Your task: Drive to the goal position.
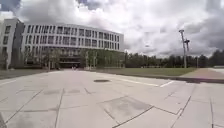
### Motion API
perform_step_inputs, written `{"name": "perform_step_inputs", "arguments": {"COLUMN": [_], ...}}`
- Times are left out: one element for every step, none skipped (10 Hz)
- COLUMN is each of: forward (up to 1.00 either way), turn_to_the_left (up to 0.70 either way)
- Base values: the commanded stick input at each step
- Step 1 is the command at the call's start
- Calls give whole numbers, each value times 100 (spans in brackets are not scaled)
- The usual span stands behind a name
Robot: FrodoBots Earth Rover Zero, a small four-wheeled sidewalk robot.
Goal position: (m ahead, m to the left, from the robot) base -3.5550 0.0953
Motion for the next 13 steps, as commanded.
{"name": "perform_step_inputs", "arguments": {"forward": [0,0,0,0,0,0,0,0,0,0,0,0,0], "turn_to_the_left": [70,70,70,70,70,70,56,33,11,0,0,0,0]}}
